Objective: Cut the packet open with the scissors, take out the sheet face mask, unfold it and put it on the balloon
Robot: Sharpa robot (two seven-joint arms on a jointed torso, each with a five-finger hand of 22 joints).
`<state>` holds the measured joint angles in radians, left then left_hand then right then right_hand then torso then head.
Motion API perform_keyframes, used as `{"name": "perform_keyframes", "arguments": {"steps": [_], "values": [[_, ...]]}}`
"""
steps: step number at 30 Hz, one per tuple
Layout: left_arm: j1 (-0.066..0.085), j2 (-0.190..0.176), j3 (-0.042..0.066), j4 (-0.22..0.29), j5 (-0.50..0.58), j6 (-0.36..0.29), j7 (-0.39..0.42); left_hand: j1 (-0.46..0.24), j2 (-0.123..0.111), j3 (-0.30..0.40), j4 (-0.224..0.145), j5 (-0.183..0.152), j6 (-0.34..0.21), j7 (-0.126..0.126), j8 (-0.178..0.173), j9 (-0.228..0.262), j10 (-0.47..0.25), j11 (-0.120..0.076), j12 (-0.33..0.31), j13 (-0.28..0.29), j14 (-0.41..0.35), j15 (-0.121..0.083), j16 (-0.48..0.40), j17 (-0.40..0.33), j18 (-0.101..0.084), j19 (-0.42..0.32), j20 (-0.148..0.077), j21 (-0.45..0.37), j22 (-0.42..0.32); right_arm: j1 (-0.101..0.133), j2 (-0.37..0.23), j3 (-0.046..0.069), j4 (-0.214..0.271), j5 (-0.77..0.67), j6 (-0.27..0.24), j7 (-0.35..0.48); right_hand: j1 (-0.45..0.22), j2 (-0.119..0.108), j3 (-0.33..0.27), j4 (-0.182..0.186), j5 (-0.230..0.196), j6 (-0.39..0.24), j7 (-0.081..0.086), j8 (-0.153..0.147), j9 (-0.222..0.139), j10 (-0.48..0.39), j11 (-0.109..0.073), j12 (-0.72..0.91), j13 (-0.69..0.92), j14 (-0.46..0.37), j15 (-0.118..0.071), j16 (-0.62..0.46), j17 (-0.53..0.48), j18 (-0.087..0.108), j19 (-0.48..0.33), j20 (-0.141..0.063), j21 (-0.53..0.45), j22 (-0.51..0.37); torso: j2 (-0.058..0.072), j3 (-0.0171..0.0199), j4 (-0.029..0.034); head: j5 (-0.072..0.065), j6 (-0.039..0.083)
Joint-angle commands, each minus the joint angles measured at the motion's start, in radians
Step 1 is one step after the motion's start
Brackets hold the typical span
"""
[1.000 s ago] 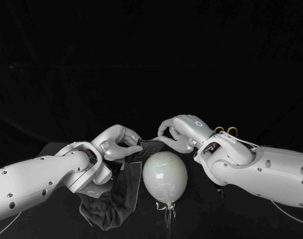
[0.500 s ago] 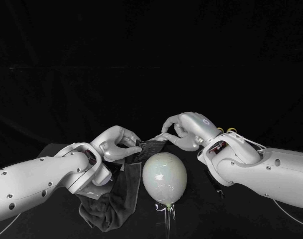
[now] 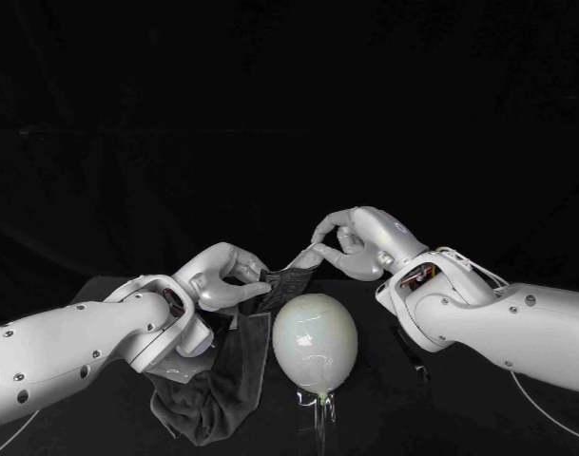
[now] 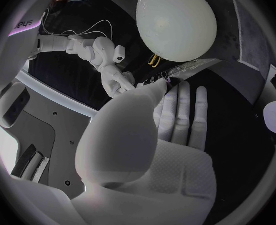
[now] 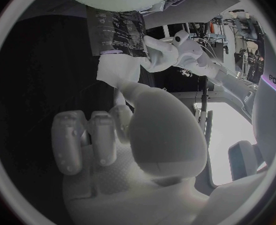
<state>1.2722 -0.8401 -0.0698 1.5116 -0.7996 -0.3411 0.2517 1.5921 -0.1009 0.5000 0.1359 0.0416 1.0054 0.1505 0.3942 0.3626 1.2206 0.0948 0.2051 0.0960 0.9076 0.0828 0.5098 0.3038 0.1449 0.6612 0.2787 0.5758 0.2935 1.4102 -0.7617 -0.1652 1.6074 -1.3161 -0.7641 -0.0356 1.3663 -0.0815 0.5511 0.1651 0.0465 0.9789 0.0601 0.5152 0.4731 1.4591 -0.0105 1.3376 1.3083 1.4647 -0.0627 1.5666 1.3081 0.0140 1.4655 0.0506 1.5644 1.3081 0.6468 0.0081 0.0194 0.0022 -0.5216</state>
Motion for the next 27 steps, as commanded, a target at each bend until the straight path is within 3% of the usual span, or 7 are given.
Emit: {"name": "perform_keyframes", "arguments": {"steps": [1, 12, 27], "values": [[0.001, 0.002, 0.001, -0.001, 0.006, 0.011, 0.003, -0.002, 0.008, 0.006, 0.002, 0.006, 0.006, 0.000, 0.004, 0.065, 0.007, 0.001, 0.004, 0.002, 0.001, 0.002, 0.006, -0.001, 0.016, -0.008, -0.001, 0.006, 0.002, 0.008, 0.003, 0.004, -0.004, 0.091, -0.054, 0.047, 0.009, 0.014, 0.006, -0.002, 0.002, 0.005, 0.002, 0.026, 0.021, 0.005, -0.001, -0.003, 0.112, 0.106, -0.007, 0.004, 0.263, -0.014, 0.105, -0.007, 0.006, 0.263, -0.001, -0.0005, -0.0001, 0.000, 0.003], [0.001, 0.004, 0.001, -0.009, 0.012, 0.013, 0.001, -0.003, 0.008, 0.007, 0.001, 0.006, 0.006, 0.000, 0.005, 0.066, 0.007, 0.001, 0.004, 0.002, 0.001, 0.002, 0.006, -0.002, 0.016, -0.009, -0.001, 0.007, 0.002, 0.024, 0.013, 0.016, -0.025, 0.170, -0.099, 0.082, 0.011, 0.013, 0.008, -0.006, 0.002, 0.003, 0.002, 0.027, 0.022, 0.006, -0.001, -0.002, 0.113, 0.106, -0.007, 0.004, 0.263, -0.014, 0.105, -0.008, 0.006, 0.263, -0.001, -0.0002, 0.0002, 0.002, 0.006], [0.001, 0.005, 0.001, -0.020, 0.026, 0.017, -0.007, -0.003, 0.008, 0.008, 0.001, 0.006, 0.006, 0.001, 0.005, 0.066, 0.007, 0.001, 0.004, 0.002, 0.001, 0.002, 0.007, -0.002, 0.016, -0.009, -0.001, 0.007, 0.002, 0.033, 0.028, 0.022, -0.037, 0.181, -0.088, 0.086, 0.012, 0.013, 0.009, -0.009, 0.002, 0.002, 0.002, 0.028, 0.023, 0.006, -0.001, -0.003, 0.113, 0.106, -0.007, 0.004, 0.263, -0.014, 0.105, -0.009, 0.006, 0.263, -0.001, 0.0000, 0.0005, 0.005, 0.006]]}}
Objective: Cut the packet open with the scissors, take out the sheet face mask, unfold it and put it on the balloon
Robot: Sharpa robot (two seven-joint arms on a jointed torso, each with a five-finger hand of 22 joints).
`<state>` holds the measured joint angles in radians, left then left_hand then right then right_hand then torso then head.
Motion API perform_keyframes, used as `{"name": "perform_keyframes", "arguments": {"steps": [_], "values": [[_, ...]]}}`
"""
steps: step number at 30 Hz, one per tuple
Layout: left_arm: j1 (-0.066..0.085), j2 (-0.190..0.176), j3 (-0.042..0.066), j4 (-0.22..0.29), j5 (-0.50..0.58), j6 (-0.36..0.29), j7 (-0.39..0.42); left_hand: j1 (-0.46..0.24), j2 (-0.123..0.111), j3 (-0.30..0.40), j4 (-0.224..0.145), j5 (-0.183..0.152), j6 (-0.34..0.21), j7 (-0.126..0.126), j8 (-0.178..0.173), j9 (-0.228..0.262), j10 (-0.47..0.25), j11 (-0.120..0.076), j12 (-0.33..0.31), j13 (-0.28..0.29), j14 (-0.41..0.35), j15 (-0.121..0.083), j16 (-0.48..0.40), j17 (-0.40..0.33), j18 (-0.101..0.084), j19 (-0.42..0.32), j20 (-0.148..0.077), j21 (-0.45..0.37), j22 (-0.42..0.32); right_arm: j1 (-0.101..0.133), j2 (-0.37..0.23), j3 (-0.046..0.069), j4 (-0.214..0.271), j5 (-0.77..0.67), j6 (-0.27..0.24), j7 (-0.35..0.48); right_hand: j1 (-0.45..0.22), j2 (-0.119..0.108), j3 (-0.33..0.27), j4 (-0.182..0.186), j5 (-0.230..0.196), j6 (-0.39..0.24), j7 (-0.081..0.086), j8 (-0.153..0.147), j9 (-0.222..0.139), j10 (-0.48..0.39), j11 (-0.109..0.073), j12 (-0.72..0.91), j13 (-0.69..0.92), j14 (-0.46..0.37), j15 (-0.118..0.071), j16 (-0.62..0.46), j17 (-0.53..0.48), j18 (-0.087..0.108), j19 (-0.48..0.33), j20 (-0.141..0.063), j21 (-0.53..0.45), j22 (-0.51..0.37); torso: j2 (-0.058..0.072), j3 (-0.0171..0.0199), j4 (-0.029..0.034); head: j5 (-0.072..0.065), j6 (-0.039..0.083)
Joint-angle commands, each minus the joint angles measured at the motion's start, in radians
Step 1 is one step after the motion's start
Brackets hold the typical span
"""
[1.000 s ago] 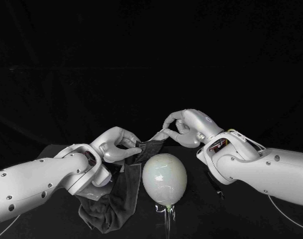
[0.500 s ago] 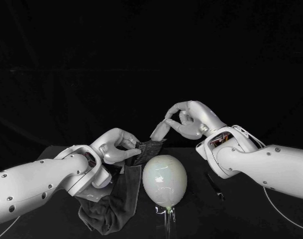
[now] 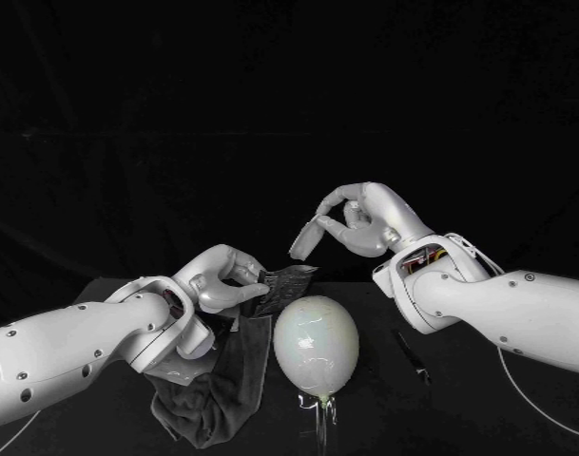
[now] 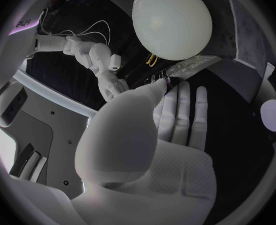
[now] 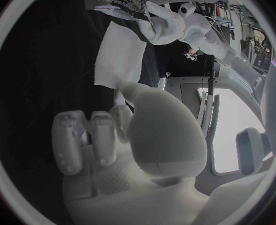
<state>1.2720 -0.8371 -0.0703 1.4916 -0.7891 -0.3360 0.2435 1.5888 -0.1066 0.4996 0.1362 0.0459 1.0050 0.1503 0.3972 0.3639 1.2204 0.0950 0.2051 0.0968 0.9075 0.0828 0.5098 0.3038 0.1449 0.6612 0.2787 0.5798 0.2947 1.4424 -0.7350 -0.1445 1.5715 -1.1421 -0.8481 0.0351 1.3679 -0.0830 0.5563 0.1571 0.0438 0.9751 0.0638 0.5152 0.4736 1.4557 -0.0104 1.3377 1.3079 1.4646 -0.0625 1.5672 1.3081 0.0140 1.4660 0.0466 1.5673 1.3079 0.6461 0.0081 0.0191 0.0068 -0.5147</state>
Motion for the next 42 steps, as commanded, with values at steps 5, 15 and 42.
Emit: {"name": "perform_keyframes", "arguments": {"steps": [5, 15, 42], "values": [[0.001, 0.001, 0.001, -0.001, 0.021, 0.012, 0.001, -0.002, 0.014, 0.009, 0.000, 0.002, 0.006, 0.001, 0.002, 0.066, 0.008, 0.001, 0.004, 0.001, 0.001, 0.002, 0.007, -0.002, 0.016, -0.010, 0.000, 0.004, 0.001, 0.001, 0.001, 0.001, 0.000, 0.004, 0.002, 0.012, 0.011, 0.014, 0.004, -0.003, 0.005, 0.005, -0.002, 0.029, 0.022, 0.009, -0.001, -0.003, 0.113, 0.106, -0.007, 0.004, 0.263, -0.014, 0.105, -0.005, 0.004, 0.263, 0.000, -0.0005, 0.0003, 0.003, -0.001], [0.001, -0.015, 0.001, 0.005, 0.034, 0.045, 0.016, -0.003, 0.013, 0.010, -0.001, 0.002, 0.005, 0.001, 0.002, 0.067, 0.008, 0.001, 0.004, 0.001, 0.002, 0.001, 0.007, -0.002, 0.017, -0.010, 0.000, 0.005, 0.002, 0.002, 0.000, 0.001, -0.003, 0.001, 0.005, 0.011, 0.011, 0.014, 0.004, -0.003, 0.005, 0.005, -0.002, 0.029, 0.022, 0.009, -0.001, -0.003, 0.113, 0.106, -0.007, 0.004, 0.263, -0.014, 0.105, -0.005, 0.004, 0.263, 0.001, 0.0003, 0.0004, 0.005, 0.000], [0.059, -0.284, 0.010, 0.003, -0.135, 0.399, -0.124, -0.012, -0.011, 0.055, -0.019, 0.003, 0.010, -0.002, 0.006, 0.079, 0.013, -0.001, 0.002, 0.002, 0.007, -0.002, 0.009, -0.006, 0.023, -0.017, -0.003, 0.031, 0.019, -0.002, -0.046, 0.000, -0.008, 0.010, 0.011, 0.019, 0.012, 0.012, 0.005, -0.006, 0.005, 0.003, -0.001, 0.030, 0.023, 0.010, -0.001, -0.001, 0.114, 0.106, -0.007, 0.004, 0.263, -0.014, 0.105, -0.005, 0.004, 0.263, -0.014, 0.0008, 0.0060, 0.112, -0.116]]}}
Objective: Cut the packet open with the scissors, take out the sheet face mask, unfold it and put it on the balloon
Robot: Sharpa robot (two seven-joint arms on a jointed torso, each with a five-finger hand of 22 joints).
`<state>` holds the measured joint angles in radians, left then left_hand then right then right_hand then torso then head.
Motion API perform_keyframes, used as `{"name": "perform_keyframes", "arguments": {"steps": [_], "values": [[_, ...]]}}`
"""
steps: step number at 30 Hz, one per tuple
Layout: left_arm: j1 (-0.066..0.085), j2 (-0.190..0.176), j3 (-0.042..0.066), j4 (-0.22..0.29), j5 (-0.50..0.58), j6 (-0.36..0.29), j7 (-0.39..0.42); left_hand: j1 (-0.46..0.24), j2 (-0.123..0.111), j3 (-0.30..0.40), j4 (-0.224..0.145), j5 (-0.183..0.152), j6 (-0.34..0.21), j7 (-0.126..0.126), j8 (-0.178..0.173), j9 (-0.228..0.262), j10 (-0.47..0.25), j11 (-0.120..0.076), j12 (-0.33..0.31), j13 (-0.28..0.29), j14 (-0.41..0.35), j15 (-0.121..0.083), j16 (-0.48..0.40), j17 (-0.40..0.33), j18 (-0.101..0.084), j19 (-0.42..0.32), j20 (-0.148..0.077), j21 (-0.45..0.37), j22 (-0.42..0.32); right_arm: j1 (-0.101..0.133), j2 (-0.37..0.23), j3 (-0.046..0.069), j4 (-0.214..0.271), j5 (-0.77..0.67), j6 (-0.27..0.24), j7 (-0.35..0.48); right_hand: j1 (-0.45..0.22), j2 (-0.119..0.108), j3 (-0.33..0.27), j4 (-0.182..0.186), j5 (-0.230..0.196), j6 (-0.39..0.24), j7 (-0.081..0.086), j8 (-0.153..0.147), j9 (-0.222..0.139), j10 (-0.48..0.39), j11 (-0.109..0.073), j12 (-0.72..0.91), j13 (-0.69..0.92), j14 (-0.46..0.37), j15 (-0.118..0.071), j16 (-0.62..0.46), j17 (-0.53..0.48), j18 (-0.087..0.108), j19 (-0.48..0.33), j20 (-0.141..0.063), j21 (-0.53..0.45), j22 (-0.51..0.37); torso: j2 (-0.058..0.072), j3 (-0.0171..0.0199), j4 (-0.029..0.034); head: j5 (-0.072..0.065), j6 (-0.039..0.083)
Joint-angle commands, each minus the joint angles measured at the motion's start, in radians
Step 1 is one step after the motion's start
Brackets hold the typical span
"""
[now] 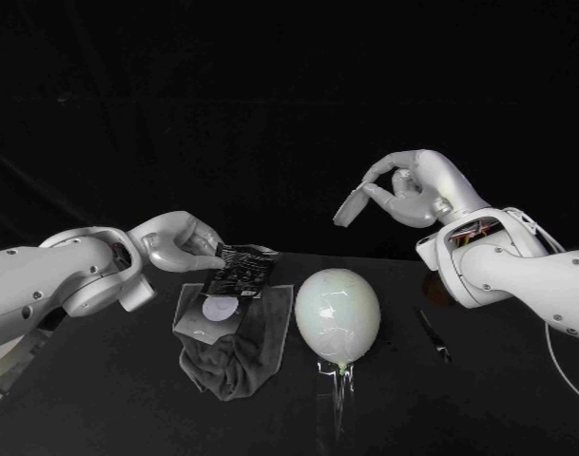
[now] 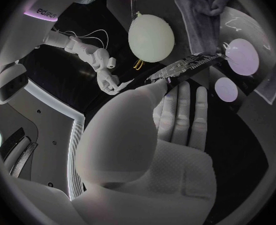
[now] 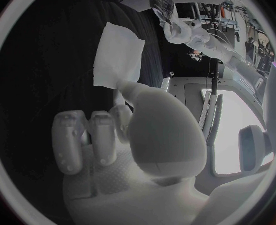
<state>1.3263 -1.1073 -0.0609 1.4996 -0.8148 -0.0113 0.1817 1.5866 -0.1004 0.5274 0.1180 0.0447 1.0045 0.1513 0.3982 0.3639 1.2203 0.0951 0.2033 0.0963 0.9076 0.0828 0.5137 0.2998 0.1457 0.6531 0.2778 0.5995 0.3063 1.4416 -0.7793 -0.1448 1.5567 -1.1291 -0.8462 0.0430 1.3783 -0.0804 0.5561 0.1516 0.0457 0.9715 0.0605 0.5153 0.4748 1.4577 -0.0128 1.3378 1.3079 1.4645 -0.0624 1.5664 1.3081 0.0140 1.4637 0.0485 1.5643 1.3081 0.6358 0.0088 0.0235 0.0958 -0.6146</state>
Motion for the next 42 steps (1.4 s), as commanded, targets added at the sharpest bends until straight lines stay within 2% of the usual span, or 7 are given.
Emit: {"name": "perform_keyframes", "arguments": {"steps": [1, 14, 22, 31, 38, 40, 42], "values": [[0.006, -0.024, 0.000, -0.005, -0.133, 0.065, -0.070, -0.016, -0.024, 0.043, 0.001, 0.004, 0.013, -0.005, 0.006, 0.080, 0.015, -0.003, 0.004, 0.003, 0.011, -0.003, 0.006, -0.004, 0.023, -0.011, -0.002, 0.019, 0.011, -0.001, -0.003, 0.000, 0.008, -0.003, 0.009, 0.011, 0.001, 0.009, 0.005, 0.000, 0.003, 0.007, 0.002, 0.030, 0.022, 0.008, 0.002, -0.001, 0.114, 0.106, -0.008, 0.004, 0.263, -0.014, 0.107, -0.007, 0.007, 0.263, -0.004, 0.0000, 0.0011, 0.028, -0.018], [0.013, -0.137, -0.039, 0.074, -0.323, -0.062, -0.144, -0.071, -0.103, 0.174, 0.023, 0.004, 0.041, -0.018, 0.013, 0.096, 0.048, -0.015, 0.009, 0.006, 0.043, -0.015, 0.013, -0.013, 0.032, -0.015, 0.000, 0.061, 0.034, -0.004, -0.008, -0.001, 0.022, -0.005, 0.013, 0.006, 0.001, 0.008, 0.005, -0.001, 0.003, 0.006, 0.002, 0.030, 0.022, 0.008, 0.002, -0.001, 0.114, 0.106, -0.008, 0.004, 0.263, -0.014, 0.107, -0.007, 0.007, 0.263, -0.004, 0.0023, -0.0001, 0.077, -0.048], [0.010, -0.152, -0.081, 0.116, -0.366, -0.100, -0.164, -0.095, -0.130, 0.200, 0.038, 0.004, 0.042, -0.017, 0.016, 0.103, 0.051, -0.015, 0.006, 0.007, 0.046, -0.014, 0.012, -0.016, 0.033, -0.016, 0.003, 0.062, 0.033, -0.010, -0.015, -0.002, 0.031, -0.006, 0.019, 0.005, 0.001, 0.008, 0.005, -0.002, 0.003, 0.006, 0.002, 0.030, 0.022, 0.008, 0.002, -0.002, 0.114, 0.106, -0.008, 0.004, 0.263, -0.014, 0.107, -0.007, 0.007, 0.263, -0.003, -0.0001, 0.0006, 0.080, -0.057], [-0.022, -0.133, -0.105, 0.200, -0.328, -0.087, -0.194, -0.147, -0.167, 0.201, 0.078, 0.003, 0.021, -0.014, 0.020, 0.118, 0.024, -0.004, -0.013, 0.000, 0.022, -0.001, 0.006, -0.019, 0.028, -0.024, 0.011, 0.032, 0.011, -0.017, -0.018, -0.004, 0.036, -0.006, 0.027, 0.002, 0.001, 0.007, 0.005, -0.003, 0.003, 0.006, 0.002, 0.031, 0.023, 0.008, 0.002, -0.002, 0.114, 0.106, -0.008, 0.004, 0.263, -0.014, 0.107, -0.007, 0.007, 0.263, -0.003, 0.0025, 0.0035, 0.076, -0.063], [-0.055, -0.106, -0.113, 0.229, -0.301, -0.058, -0.206, -0.251, -0.198, 0.037, 0.119, 0.001, -0.055, 0.014, -0.032, 0.094, -0.014, 0.020, -0.033, -0.008, -0.006, 0.010, 0.011, -0.013, 0.025, -0.019, 0.012, -0.009, -0.020, -0.022, -0.022, -0.006, 0.039, -0.006, 0.035, 0.001, 0.002, 0.006, 0.005, -0.004, 0.003, 0.005, 0.002, 0.031, 0.023, 0.009, 0.002, 0.000, 0.115, 0.106, -0.008, 0.004, 0.263, -0.014, 0.107, -0.007, 0.007, 0.263, -0.004, 0.0009, 0.0013, 0.064, -0.062], [-0.059, -0.102, -0.114, 0.234, -0.295, -0.051, -0.205, -0.254, -0.193, -0.103, 0.103, 0.004, -0.066, 0.020, -0.045, 0.085, -0.023, 0.024, -0.036, -0.009, -0.022, 0.020, 0.011, -0.012, 0.023, -0.011, 0.012, -0.028, -0.034, -0.023, -0.022, -0.006, 0.038, -0.006, 0.036, 0.000, 0.002, 0.006, 0.005, -0.004, 0.003, 0.005, 0.002, 0.031, 0.023, 0.009, 0.002, 0.000, 0.115, 0.106, -0.008, 0.004, 0.263, -0.014, 0.107, -0.007, 0.007, 0.263, -0.004, 0.0006, 0.0012, 0.060, -0.061], [-0.062, -0.099, -0.115, 0.241, -0.288, -0.042, -0.205, -0.225, -0.184, -0.195, 0.141, 0.004, -0.061, 0.022, -0.056, 0.073, -0.028, 0.027, -0.035, -0.010, -0.033, 0.020, 0.019, -0.008, 0.023, 0.005, 0.012, -0.051, -0.054, -0.025, -0.022, -0.007, 0.038, -0.006, 0.037, -0.001, 0.002, 0.006, 0.005, -0.004, 0.003, 0.005, 0.002, 0.031, 0.023, 0.009, 0.002, 0.000, 0.115, 0.106, -0.008, 0.004, 0.263, -0.014, 0.107, -0.007, 0.007, 0.263, -0.003, 0.0007, 0.0017, 0.058, -0.061]]}}
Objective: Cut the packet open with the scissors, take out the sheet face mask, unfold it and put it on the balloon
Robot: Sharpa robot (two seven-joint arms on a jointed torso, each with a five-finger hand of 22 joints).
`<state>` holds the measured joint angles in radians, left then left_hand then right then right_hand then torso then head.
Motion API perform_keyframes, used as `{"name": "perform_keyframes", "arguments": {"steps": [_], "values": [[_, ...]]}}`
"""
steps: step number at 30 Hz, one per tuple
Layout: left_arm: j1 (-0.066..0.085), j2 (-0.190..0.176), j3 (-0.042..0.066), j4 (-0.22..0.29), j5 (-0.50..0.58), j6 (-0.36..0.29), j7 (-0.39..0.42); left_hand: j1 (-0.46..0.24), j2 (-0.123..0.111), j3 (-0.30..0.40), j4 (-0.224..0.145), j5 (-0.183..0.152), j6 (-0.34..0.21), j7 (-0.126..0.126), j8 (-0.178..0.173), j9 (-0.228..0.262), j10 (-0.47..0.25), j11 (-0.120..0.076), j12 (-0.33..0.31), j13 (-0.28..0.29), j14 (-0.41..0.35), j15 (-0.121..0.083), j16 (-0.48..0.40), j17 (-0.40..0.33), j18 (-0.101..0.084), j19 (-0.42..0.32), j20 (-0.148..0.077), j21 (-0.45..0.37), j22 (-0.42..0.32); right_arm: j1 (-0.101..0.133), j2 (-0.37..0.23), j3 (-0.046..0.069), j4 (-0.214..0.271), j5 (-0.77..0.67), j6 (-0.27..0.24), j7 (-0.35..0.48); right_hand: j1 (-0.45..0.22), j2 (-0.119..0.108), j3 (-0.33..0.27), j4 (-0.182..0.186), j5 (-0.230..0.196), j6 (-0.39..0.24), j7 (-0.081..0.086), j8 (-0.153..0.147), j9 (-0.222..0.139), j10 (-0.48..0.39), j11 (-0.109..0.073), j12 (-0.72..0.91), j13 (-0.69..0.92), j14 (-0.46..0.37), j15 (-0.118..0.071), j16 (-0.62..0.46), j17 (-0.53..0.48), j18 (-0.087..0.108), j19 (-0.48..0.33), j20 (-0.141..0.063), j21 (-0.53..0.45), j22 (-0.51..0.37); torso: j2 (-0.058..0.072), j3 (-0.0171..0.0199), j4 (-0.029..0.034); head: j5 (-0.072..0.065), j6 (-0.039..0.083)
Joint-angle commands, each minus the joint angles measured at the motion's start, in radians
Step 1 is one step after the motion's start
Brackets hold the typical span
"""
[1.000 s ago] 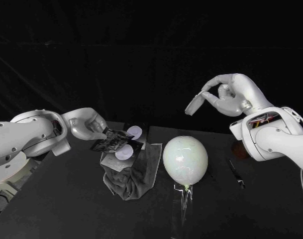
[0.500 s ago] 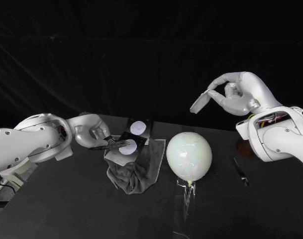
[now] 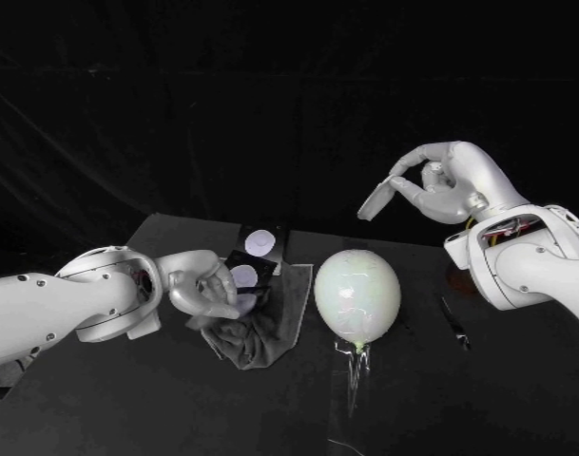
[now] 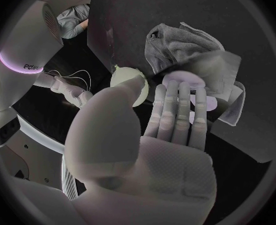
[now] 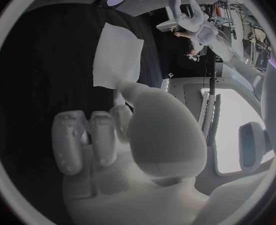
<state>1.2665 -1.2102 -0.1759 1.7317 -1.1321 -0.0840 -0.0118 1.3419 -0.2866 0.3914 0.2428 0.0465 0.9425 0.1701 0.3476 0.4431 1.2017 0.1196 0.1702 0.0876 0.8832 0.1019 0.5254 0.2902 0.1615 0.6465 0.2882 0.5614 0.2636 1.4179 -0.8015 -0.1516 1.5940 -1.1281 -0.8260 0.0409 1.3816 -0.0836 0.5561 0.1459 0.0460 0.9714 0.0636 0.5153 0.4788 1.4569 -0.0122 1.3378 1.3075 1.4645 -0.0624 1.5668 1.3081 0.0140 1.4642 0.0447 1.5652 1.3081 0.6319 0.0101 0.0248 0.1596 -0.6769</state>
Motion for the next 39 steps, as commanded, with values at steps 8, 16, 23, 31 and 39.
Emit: {"name": "perform_keyframes", "arguments": {"steps": [8, 16, 23, 31, 39], "values": [[-0.006, 0.006, -0.001, 0.003, 0.069, 0.078, -0.015, 0.111, 0.079, -0.477, 0.053, 0.001, -0.009, 0.019, -0.024, -0.028, -0.050, 0.020, 0.000, -0.001, -0.058, 0.016, 0.018, 0.009, -0.003, 0.036, 0.001, -0.076, -0.060, -0.008, 0.003, -0.002, -0.002, -0.007, 0.020, 0.000, -0.001, 0.008, 0.006, 0.001, 0.003, 0.005, -0.001, 0.032, 0.019, 0.009, 0.001, -0.002, 0.115, 0.106, -0.008, 0.004, 0.263, -0.014, 0.107, -0.004, 0.006, 0.263, 0.000, 0.0002, 0.0013, -0.009, 0.003], [-0.007, 0.011, -0.001, -0.006, 0.093, 0.108, -0.010, 0.133, 0.076, -0.537, 0.053, 0.002, -0.035, 0.029, -0.026, -0.029, -0.093, 0.032, -0.004, -0.005, -0.105, 0.030, 0.012, 0.007, -0.017, 0.029, 0.002, -0.106, -0.081, -0.011, 0.003, -0.002, 0.000, -0.007, 0.022, -0.001, -0.001, 0.008, 0.006, 0.001, 0.003, 0.005, -0.001, 0.032, 0.019, 0.009, 0.001, -0.002, 0.115, 0.106, -0.008, 0.004, 0.263, -0.014, 0.107, -0.004, 0.006, 0.263, 0.000, -0.0009, 0.0019, -0.015, 0.007], [-0.007, 0.031, -0.001, -0.027, 0.165, -0.004, 0.051, 0.164, 0.126, -0.516, 0.052, 0.002, -0.016, 0.026, -0.007, -0.023, -0.075, 0.026, 0.019, 0.001, -0.083, 0.022, 0.035, 0.015, -0.008, 0.054, -0.001, -0.102, -0.082, -0.014, 0.007, -0.003, -0.002, -0.006, 0.035, -0.001, -0.001, 0.008, 0.006, 0.001, 0.003, 0.005, -0.001, 0.032, 0.019, 0.009, 0.001, -0.002, 0.115, 0.106, -0.008, 0.004, 0.263, -0.014, 0.107, -0.004, 0.006, 0.263, 0.000, -0.0003, 0.0016, -0.021, 0.016], [-0.006, 0.089, 0.008, -0.080, 0.419, -0.150, 0.195, 0.312, 0.222, -0.426, 0.048, 0.002, -0.007, 0.009, -0.008, -0.034, -0.064, 0.008, 0.032, -0.002, -0.049, 0.003, 0.064, 0.023, 0.012, 0.089, -0.003, -0.094, -0.084, -0.017, 0.015, -0.004, -0.004, -0.010, 0.051, -0.005, -0.001, 0.008, 0.006, 0.000, 0.003, 0.005, -0.001, 0.032, 0.020, 0.008, 0.001, -0.003, 0.114, 0.106, -0.008, 0.004, 0.263, -0.014, 0.107, -0.004, 0.006, 0.263, 0.002, -0.0010, -0.0004, -0.060, 0.056], [-0.004, 0.160, 0.021, -0.117, 0.707, -0.213, 0.304, 0.373, 0.246, -0.374, 0.050, 0.003, -0.006, 0.010, -0.019, -0.048, -0.054, 0.004, 0.030, -0.011, -0.032, -0.002, 0.070, 0.022, 0.017, 0.099, -0.003, -0.096, -0.087, -0.017, 0.021, -0.005, -0.005, -0.013, 0.056, 0.004, -0.001, 0.008, 0.007, -0.001, 0.003, 0.004, -0.001, 0.032, 0.020, 0.007, 0.001, -0.005, 0.113, 0.106, -0.008, 0.004, 0.263, -0.014, 0.107, -0.004, 0.006, 0.263, 0.001, 0.0004, -0.0013, -0.114, 0.094]]}}
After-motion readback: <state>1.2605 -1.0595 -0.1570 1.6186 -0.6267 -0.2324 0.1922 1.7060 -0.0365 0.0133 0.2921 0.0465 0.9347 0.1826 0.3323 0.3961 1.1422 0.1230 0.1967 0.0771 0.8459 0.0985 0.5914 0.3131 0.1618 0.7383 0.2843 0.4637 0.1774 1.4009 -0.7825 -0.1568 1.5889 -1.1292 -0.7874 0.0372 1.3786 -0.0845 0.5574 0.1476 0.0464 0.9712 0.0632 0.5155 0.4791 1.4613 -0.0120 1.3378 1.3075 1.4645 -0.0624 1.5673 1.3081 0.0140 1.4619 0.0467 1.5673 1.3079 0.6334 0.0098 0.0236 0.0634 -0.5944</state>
